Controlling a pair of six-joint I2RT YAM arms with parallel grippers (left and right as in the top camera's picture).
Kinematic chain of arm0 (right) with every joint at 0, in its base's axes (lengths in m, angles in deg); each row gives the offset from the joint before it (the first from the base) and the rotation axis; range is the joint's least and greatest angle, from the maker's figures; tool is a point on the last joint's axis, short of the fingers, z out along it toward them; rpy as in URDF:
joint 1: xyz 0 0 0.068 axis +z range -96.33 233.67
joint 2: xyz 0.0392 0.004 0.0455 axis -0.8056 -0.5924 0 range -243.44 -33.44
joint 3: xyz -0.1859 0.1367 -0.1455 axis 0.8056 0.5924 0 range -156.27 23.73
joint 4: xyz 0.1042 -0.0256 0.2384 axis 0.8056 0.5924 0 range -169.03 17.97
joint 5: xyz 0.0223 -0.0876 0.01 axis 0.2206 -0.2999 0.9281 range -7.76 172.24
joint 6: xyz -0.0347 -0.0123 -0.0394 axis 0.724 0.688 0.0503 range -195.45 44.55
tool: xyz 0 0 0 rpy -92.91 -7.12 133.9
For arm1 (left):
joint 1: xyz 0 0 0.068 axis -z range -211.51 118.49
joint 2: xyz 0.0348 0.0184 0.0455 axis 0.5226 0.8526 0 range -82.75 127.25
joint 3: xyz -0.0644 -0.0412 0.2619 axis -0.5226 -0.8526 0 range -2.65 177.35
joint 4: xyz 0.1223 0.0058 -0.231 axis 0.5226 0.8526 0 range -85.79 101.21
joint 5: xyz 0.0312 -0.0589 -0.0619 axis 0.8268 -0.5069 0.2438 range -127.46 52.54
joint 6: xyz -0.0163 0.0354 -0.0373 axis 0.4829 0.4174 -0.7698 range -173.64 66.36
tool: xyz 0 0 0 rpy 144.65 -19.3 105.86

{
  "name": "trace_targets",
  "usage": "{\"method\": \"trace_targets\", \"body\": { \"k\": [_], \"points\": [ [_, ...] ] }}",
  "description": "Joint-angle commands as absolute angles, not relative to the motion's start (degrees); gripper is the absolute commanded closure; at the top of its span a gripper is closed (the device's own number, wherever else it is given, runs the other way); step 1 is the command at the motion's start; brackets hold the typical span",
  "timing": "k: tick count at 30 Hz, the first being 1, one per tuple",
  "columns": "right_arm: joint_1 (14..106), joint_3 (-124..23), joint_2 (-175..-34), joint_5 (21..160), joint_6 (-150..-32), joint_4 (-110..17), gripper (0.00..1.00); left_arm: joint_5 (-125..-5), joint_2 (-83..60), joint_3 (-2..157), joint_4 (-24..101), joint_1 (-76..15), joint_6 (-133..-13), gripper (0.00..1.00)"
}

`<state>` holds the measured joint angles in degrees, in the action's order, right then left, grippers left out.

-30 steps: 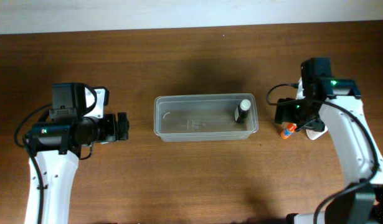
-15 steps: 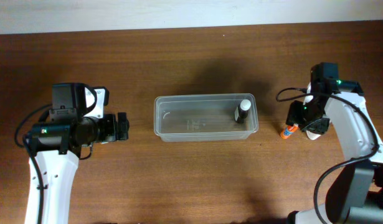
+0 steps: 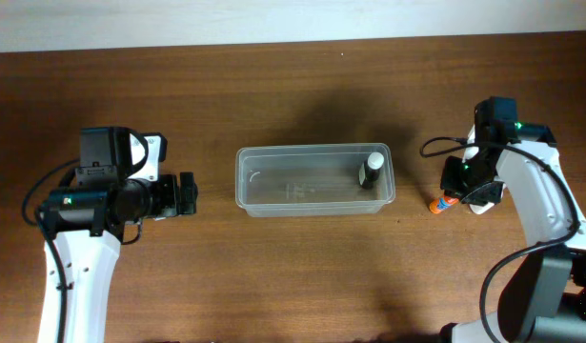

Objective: Pack container
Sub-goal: 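Grasp the orange tube upright with the right gripper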

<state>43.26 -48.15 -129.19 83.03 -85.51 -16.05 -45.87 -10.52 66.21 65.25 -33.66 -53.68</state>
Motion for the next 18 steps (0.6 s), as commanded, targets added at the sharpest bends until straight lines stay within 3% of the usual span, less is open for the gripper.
{"method": "trace_targets", "body": {
  "k": [1,10,18],
  "points": [
    [43.2,-48.0,-129.3,84.3,-85.1,-15.8,0.73,-46.0,-10.4,67.2,65.2,-33.5,-52.8,0.01],
    [44.8,-52.7,-125.9,85.3,-84.6,-12.2,0.79,-46.0,-10.4,67.2,65.1,-33.5,-52.8,0.00],
    [57.2,-68.4,-120.6,85.2,-83.2,-1.7,0.81,-46.0,-10.4,67.2,65.2,-33.5,-52.8,0.01]
  ]
}}
